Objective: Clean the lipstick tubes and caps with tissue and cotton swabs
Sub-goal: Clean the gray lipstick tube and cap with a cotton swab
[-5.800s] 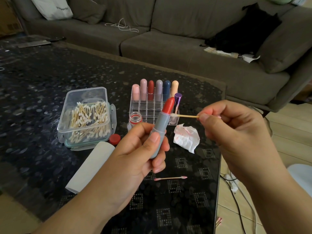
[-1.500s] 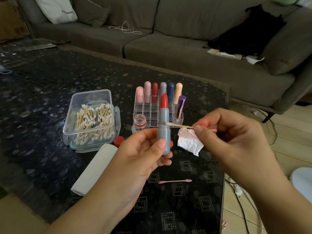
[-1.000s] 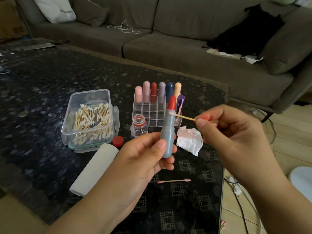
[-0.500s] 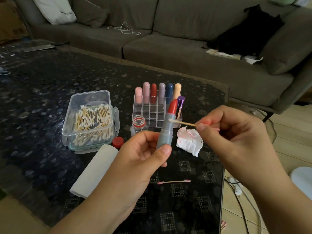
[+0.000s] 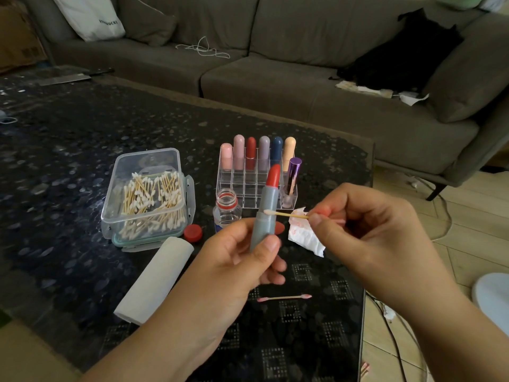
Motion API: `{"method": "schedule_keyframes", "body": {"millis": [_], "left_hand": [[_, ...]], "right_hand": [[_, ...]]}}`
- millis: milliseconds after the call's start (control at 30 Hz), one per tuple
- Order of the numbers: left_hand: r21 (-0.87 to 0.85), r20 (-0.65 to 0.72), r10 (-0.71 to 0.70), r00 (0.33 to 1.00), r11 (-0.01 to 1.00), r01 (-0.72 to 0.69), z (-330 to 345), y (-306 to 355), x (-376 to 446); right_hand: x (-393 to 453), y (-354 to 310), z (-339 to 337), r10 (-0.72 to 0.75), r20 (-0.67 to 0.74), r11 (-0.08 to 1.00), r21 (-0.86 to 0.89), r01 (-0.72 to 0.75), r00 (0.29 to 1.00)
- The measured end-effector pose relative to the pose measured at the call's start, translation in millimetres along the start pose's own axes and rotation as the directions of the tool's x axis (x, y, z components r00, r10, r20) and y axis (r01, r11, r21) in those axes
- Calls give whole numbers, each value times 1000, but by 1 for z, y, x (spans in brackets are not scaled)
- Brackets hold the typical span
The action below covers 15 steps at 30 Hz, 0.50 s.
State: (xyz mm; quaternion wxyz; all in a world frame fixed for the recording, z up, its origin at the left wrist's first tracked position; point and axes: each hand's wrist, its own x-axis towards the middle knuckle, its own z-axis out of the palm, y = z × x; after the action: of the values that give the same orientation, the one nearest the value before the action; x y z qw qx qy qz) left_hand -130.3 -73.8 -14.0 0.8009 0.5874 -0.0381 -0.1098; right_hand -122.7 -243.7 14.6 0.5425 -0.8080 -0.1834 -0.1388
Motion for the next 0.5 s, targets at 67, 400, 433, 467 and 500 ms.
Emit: {"method": "schedule_keyframes", "body": {"millis": [67,400,433,467,500], "left_hand": [[-40,45,-23,999,999,24,2,3,-1],[-272,18,-79,997,959,81,1,1,3],[-268,9,-75,997,961,75,2,0,4],[-267,3,-67,998,962,65,2,0,3],[-265,0,-60,998,963,58,2,0,3]], "right_hand": [[0,0,0,-2,-2,1000,1,2,1000],[-1,0,0,-8,-32,1000,11,8,999],[0,0,-1,-15,-53,1000,14,16,999],[0,0,-1,-27,-75,1000,10,28,997],[0,-1,-2,-40,-93,999,1,41,995]]}}
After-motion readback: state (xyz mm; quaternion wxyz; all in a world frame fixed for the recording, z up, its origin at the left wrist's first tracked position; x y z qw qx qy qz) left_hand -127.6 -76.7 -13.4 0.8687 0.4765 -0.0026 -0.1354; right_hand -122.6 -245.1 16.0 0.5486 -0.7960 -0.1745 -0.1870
